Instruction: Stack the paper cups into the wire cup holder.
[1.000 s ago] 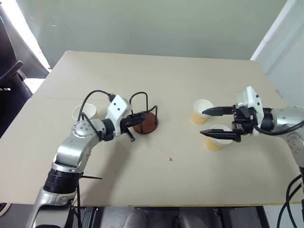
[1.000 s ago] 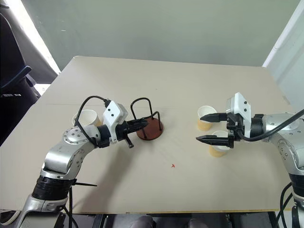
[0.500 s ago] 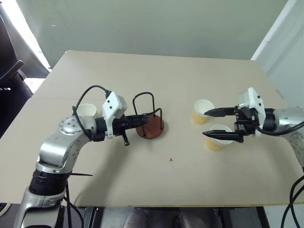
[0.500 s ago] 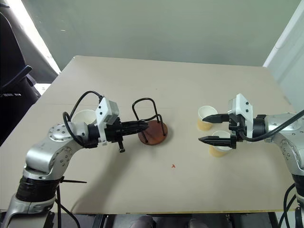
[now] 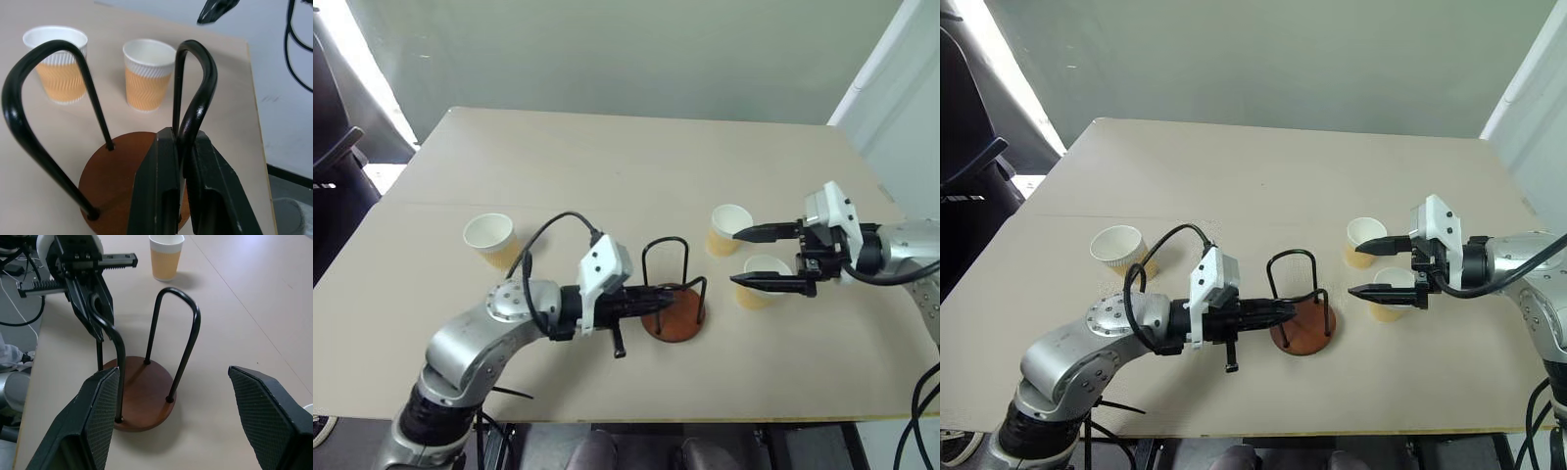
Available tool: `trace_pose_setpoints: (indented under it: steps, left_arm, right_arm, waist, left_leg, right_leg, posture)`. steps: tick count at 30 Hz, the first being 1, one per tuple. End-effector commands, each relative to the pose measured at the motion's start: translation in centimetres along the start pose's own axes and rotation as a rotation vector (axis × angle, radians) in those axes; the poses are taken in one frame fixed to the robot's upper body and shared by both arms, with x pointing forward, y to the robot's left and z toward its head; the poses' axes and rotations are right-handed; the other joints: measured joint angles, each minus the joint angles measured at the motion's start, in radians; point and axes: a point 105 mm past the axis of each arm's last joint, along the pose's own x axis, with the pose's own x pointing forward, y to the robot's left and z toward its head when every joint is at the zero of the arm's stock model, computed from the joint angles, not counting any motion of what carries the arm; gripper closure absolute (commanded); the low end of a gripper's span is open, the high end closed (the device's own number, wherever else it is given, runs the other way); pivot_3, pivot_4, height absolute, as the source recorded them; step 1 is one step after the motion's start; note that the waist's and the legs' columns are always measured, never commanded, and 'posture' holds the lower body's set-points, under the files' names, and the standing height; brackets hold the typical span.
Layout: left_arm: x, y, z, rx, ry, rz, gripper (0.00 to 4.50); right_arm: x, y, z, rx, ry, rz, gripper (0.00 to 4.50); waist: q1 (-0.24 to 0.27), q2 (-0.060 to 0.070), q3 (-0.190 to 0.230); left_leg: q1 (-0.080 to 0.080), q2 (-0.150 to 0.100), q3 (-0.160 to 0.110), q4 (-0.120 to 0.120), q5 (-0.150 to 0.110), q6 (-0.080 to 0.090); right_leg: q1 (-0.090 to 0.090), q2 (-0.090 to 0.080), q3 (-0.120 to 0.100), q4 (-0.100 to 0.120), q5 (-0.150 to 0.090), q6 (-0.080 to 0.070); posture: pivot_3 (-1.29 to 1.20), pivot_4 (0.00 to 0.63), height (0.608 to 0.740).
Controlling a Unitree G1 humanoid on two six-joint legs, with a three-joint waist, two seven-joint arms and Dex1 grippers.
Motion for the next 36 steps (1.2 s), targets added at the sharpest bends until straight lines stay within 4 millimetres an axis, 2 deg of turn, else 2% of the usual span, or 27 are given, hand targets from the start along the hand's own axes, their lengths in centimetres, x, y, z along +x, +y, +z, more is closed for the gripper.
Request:
trace_pose_setpoints:
  steps: [1, 8, 16, 17, 19, 28, 32, 36]
  left_arm:
    - [0.0, -1.8, 0.6, 0.019, -0.015, -0.049, 4.47]
    - [-0.6, -1.9, -0.7, 0.018, 0.061, -0.045, 4.47]
    - [-0.3, -1.8, -2.0, 0.005, 0.109, -0.041, 4.47]
    - [-0.2, -1.7, -2.2, 0.005, 0.114, -0.036, 3.85]
    - [-0.1, -1.7, -2.3, 0.008, 0.12, -0.031, 3.29]
    - [-0.4, -1.4, -2.5, 0.008, 0.13, -0.012, 0.04]
    - [-1.7, -0.8, -2.3, 0.021, 0.146, 0.021, 0.04]
    - [-3.8, -0.1, -1.6, 0.011, 0.141, 0.061, 0.04]
  right_arm:
    - [-0.5, 0.4, 1.1, -0.039, -0.015, 0.011, 0.94]
    - [-0.3, 0.3, 1.0, -0.042, -0.012, 0.019, 0.94]
    - [-0.1, 0.3, 1.0, -0.042, -0.01, 0.022, 0.94]
    - [-0.1, 0.3, 1.0, -0.042, -0.01, 0.022, 0.94]
    - [0.0, 0.3, 1.0, -0.042, -0.01, 0.02, 0.94]
    - [0.0, 0.1, 0.9, -0.04, -0.01, 0.015, 0.94]
    - [-0.3, -0.1, 0.1, -0.038, 0.036, 0.015, 0.94]
    - [-1.1, -0.8, -1.3, -0.046, 0.126, -0.003, 0.94]
  waist:
    - [0.0, 0.0, 0.0]
    - [0.0, 0.0, 0.0]
    - [0.0, 0.0, 0.0]
    - [0.0, 0.0, 0.0]
    - [0.0, 0.0, 0.0]
    - [0.0, 0.0, 0.0]
    - [0.0, 0.0, 0.0]
    - [0.0, 0.0, 0.0]
  left_leg:
    - [0.0, 0.0, 0.0, 0.001, 0.0, 0.0]
    - [0.0, 0.0, 0.0, 0.003, 0.0, 0.0]
    - [0.001, -0.001, 0.0, 0.007, 0.0, 0.0]
    - [0.001, -0.001, 0.0, 0.007, 0.0, 0.0]
    - [0.001, -0.001, 0.0, 0.007, 0.0, 0.0]
    - [0.0, -0.001, 0.0, 0.007, 0.0, 0.0]
    - [0.0, -0.001, 0.0, 0.006, 0.0, 0.0]
    - [0.0, -0.001, -0.001, 0.006, 0.0, 0.0]
  right_leg:
    - [0.0, 0.0, 0.0, 0.001, 0.0, 0.0]
    - [0.0, 0.0, 0.0, 0.004, 0.0, 0.0]
    - [0.0, 0.0, 0.001, 0.008, 0.0, 0.0]
    - [0.0, 0.0, 0.001, 0.008, 0.0, 0.0]
    - [0.0, 0.0, 0.001, 0.008, 0.0, 0.0]
    - [0.0, 0.0, 0.001, 0.007, 0.0, 0.0]
    - [0.0, 0.001, 0.001, 0.007, 0.0, 0.0]
    - [0.0, 0.001, 0.001, 0.007, 0.0, 0.0]
  posture:
    - [0.0, 0.15, 0.74]
    - [0.0, 0.15, 0.74]
    - [0.0, 0.15, 0.74]
    - [0.0, 0.15, 0.74]
    - [0.0, 0.15, 0.74]
    - [0.0, 0.15, 0.74]
    - [0.0, 0.15, 0.74]
    - [0.0, 0.15, 0.74]
